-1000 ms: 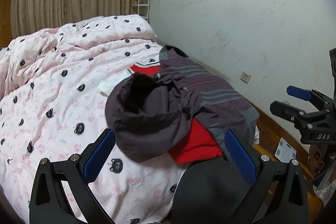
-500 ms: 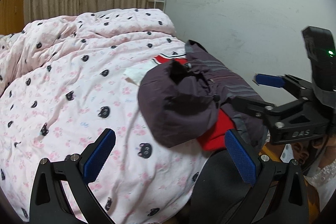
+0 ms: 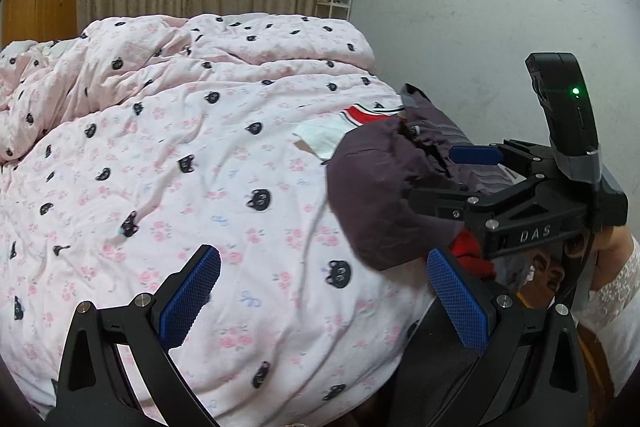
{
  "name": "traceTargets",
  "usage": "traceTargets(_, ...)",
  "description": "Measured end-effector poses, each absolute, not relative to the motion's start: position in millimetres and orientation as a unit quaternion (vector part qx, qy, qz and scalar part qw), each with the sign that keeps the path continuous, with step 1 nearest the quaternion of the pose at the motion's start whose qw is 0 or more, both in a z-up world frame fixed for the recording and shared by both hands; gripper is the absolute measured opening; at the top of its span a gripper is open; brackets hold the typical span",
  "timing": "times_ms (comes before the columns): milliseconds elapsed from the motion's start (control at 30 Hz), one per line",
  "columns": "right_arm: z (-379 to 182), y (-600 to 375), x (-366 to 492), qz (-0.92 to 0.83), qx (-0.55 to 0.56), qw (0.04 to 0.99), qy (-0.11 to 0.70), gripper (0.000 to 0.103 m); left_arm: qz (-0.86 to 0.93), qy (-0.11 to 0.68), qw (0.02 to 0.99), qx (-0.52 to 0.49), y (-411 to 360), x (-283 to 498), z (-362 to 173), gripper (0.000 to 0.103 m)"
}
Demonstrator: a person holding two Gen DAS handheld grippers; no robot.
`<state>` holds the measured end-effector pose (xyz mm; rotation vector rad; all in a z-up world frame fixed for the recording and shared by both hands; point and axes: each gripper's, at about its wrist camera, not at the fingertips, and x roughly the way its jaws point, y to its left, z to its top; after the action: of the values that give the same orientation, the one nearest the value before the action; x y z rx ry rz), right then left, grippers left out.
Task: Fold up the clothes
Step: 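Grasp the jacket hood with the right tool and lift it up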
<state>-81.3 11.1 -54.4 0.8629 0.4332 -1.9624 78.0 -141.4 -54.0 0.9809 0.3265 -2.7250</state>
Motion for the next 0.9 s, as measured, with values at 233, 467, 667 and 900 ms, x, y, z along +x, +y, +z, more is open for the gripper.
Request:
traceTargets(233, -67, -10, -82, -0.775, 0.368, 0.471, 0.205, 0.079, -0.921, 0.130, 0.126, 0.345, -160, 90, -65, 0.102)
traceTargets(467, -81, -40, -77, -0.735, 0.406, 0.488, 0.240, 0.025, -0.920, 0.139, 0.133, 0.341, -171, 103, -67, 0.103)
traceTargets(667, -80, -63, -76, -0.721, 0.429, 0.487, 0.244, 0.013, -0.920, 0.154, 0.140, 0.332, -187, 117, -68, 0.103)
traceTargets(900, -60, -96, -72, -0.727, 0.418, 0.480, 0.257, 0.010, -0.919, 0.172, 0.152, 0.321, -208, 136, -73, 0.103)
